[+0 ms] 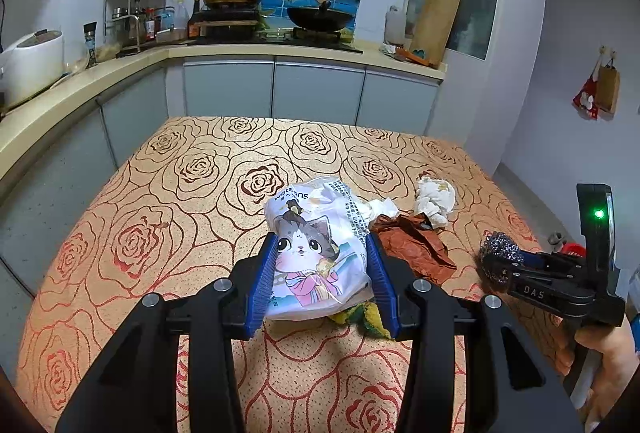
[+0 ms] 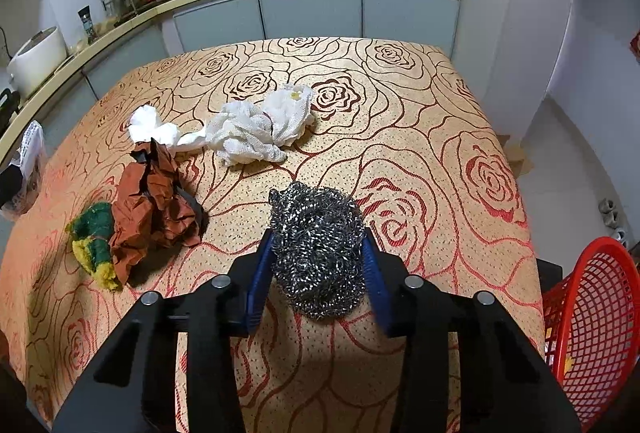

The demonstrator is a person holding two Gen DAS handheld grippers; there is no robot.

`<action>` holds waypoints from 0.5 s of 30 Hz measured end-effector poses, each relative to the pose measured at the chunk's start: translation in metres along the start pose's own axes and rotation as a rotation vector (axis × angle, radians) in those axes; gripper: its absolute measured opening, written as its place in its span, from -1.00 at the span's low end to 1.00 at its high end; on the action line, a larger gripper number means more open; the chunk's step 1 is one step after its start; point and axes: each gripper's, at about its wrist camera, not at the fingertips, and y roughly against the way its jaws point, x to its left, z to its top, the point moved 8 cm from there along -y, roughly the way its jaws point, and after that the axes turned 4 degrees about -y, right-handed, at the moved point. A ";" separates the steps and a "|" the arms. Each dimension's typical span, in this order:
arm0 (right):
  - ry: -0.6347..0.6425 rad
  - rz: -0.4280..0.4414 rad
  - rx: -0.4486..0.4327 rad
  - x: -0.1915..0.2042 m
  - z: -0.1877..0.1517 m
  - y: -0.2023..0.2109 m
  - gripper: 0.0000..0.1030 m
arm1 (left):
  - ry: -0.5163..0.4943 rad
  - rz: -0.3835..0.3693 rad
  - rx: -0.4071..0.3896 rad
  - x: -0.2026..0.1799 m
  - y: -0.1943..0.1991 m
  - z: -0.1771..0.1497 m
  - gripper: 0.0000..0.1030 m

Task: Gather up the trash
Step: 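Grasp the printed snack bag with the left tool while the right tool grasps the steel wool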

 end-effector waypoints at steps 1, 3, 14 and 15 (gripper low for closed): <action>-0.005 0.010 -0.001 0.000 0.000 0.002 -0.27 | -0.002 0.001 -0.002 0.000 0.001 0.001 -0.17; -0.009 0.020 -0.016 0.002 0.001 0.011 -0.27 | -0.004 0.002 -0.008 -0.001 0.004 0.003 -0.17; -0.001 0.097 -0.151 0.023 0.019 0.087 -0.28 | -0.009 0.007 -0.048 -0.005 0.024 0.011 -0.17; 0.002 0.103 -0.166 0.025 0.021 0.095 -0.28 | -0.009 0.009 -0.052 -0.005 0.026 0.012 -0.17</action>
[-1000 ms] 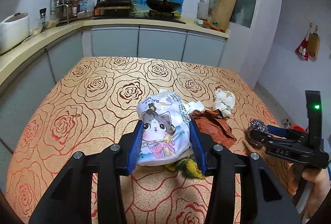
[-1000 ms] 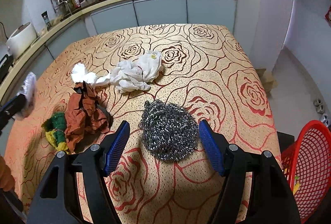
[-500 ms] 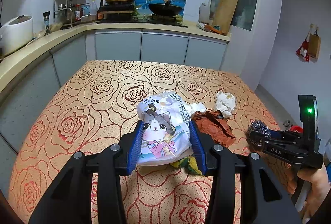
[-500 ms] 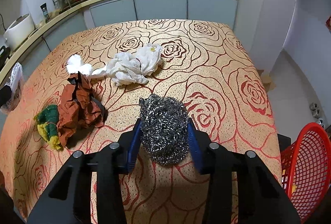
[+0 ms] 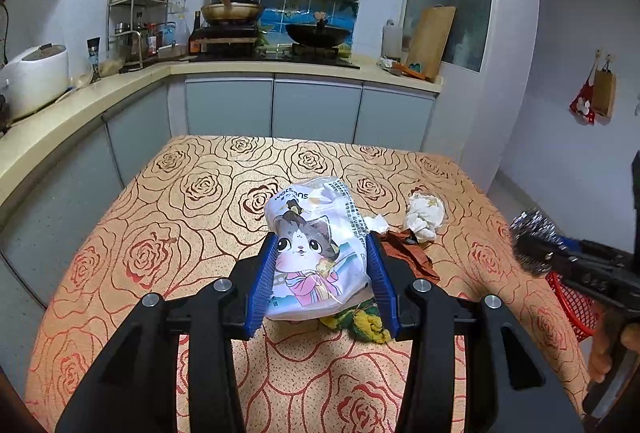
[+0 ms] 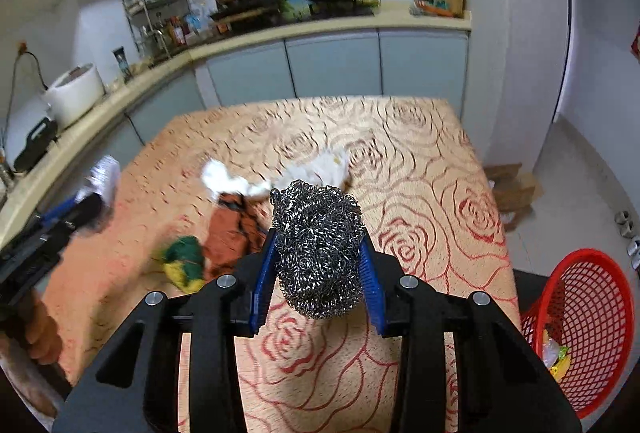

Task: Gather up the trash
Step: 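Grasp the printed snack bag with the left tool while the right tool grasps the steel wool, then carry the snack bag and steel wool in both tools over the red basket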

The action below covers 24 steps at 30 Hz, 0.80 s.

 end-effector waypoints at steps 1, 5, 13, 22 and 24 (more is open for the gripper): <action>0.001 0.003 -0.007 0.002 0.002 0.004 -0.28 | -0.001 0.002 -0.003 0.000 0.002 0.001 -0.17; 0.009 0.013 -0.041 0.008 0.011 0.021 -0.28 | -0.001 0.010 -0.018 -0.002 0.009 0.004 -0.17; 0.016 0.015 -0.101 0.008 0.022 0.046 -0.27 | -0.001 0.006 -0.058 -0.008 0.023 0.016 -0.17; -0.003 0.015 -0.147 -0.001 0.026 0.069 -0.27 | -0.023 -0.023 -0.098 -0.029 0.036 0.027 -0.17; -0.008 0.014 -0.158 -0.005 0.026 0.075 -0.27 | -0.032 -0.033 -0.107 -0.035 0.038 0.029 -0.17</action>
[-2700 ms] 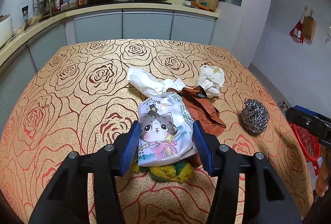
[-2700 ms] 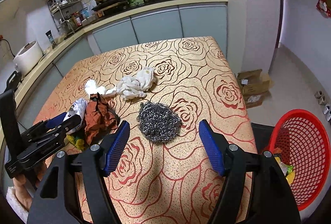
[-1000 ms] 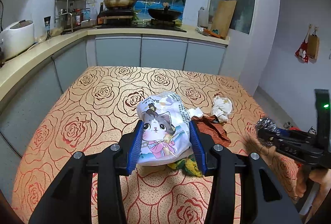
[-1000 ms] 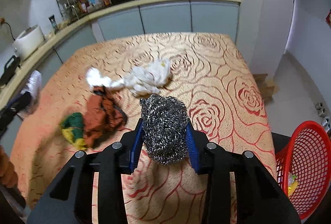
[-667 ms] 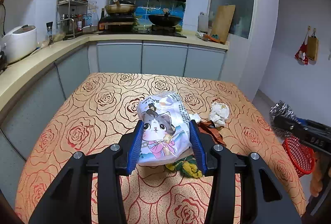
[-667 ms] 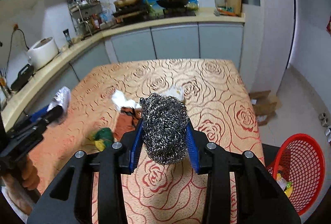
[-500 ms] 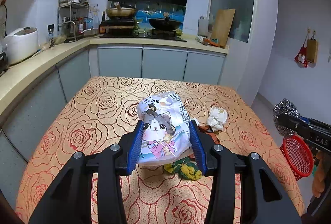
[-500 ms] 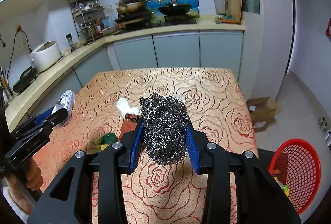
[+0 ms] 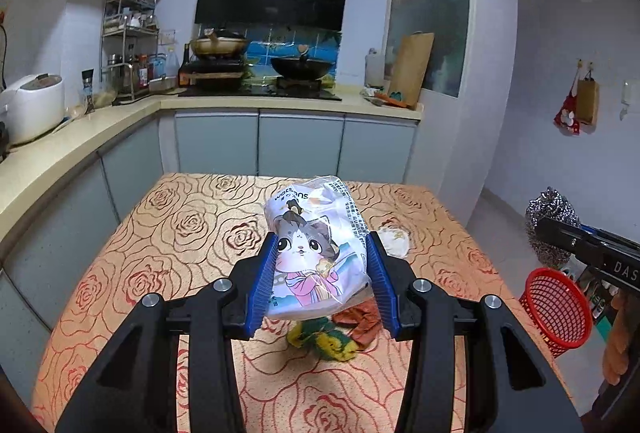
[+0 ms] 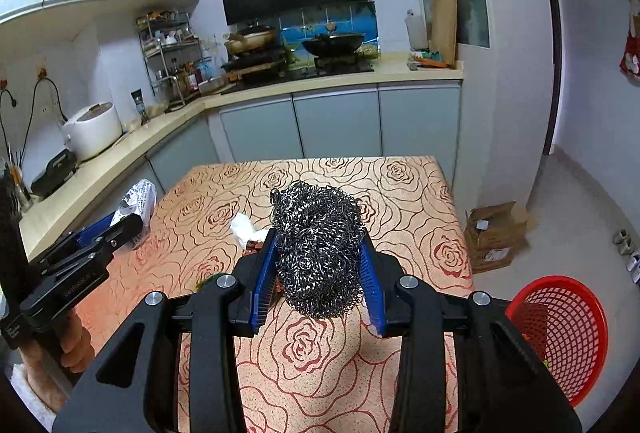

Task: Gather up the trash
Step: 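Carry the snack bag and steel wool in both tools over the red basket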

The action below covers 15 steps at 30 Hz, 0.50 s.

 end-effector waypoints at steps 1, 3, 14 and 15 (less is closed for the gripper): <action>-0.003 0.000 -0.005 -0.001 0.000 0.004 -0.27 | -0.004 -0.004 -0.002 -0.003 0.000 0.001 -0.17; -0.008 -0.002 -0.013 -0.005 0.002 0.008 -0.27 | -0.011 -0.012 -0.007 -0.008 0.002 0.002 -0.17; -0.039 -0.026 -0.050 -0.024 0.005 0.028 -0.27 | -0.049 -0.065 -0.023 -0.041 0.002 0.009 -0.17; -0.044 -0.031 -0.054 -0.028 0.005 0.030 -0.27 | -0.057 -0.072 -0.024 -0.046 0.001 0.010 -0.17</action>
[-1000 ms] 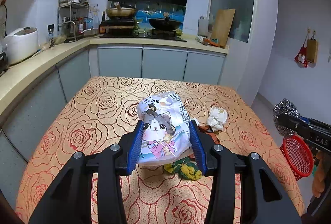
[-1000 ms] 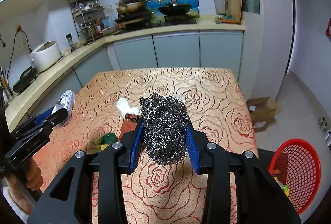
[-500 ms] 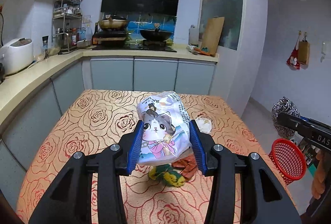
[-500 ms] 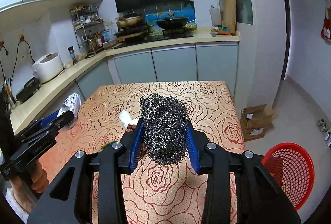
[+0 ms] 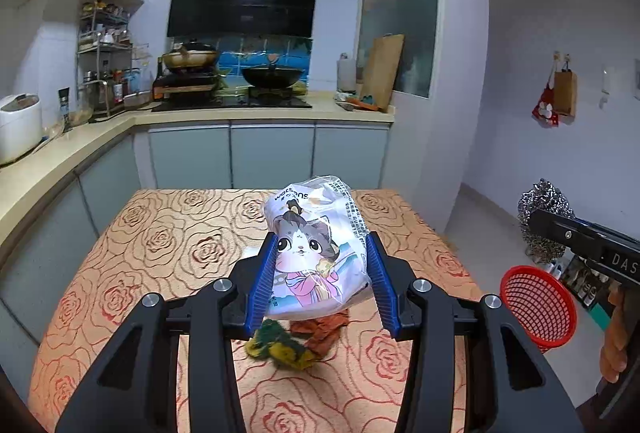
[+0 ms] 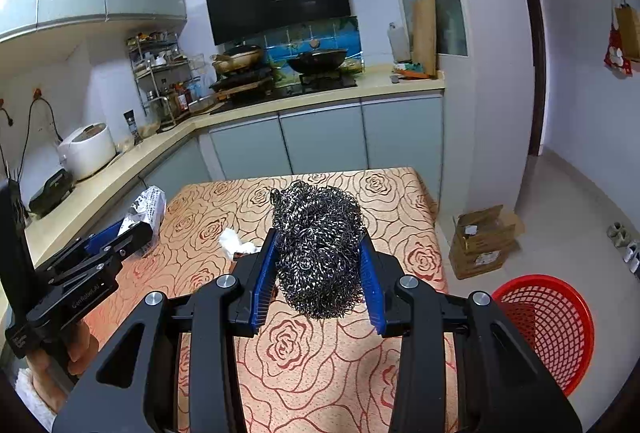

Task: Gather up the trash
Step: 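Carry the snack bag and steel wool in both tools over the red basket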

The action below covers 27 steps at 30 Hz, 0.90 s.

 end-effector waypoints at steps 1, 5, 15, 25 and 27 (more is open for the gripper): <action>-0.003 -0.004 -0.002 -0.002 0.000 0.001 -0.27 | -0.005 -0.006 -0.001 -0.003 -0.001 0.001 -0.17; -0.020 -0.029 -0.015 -0.017 0.003 0.009 -0.27 | -0.027 -0.047 -0.008 -0.025 -0.005 0.005 -0.17; -0.063 -0.099 -0.066 -0.059 0.011 0.034 -0.27 | -0.082 -0.147 -0.013 -0.082 -0.017 0.010 -0.17; -0.122 -0.180 -0.093 -0.105 0.010 0.053 -0.27 | -0.127 -0.244 -0.009 -0.137 -0.031 0.016 -0.17; -0.130 -0.198 -0.097 -0.114 0.010 0.057 -0.27 | -0.135 -0.264 -0.006 -0.147 -0.034 0.015 -0.17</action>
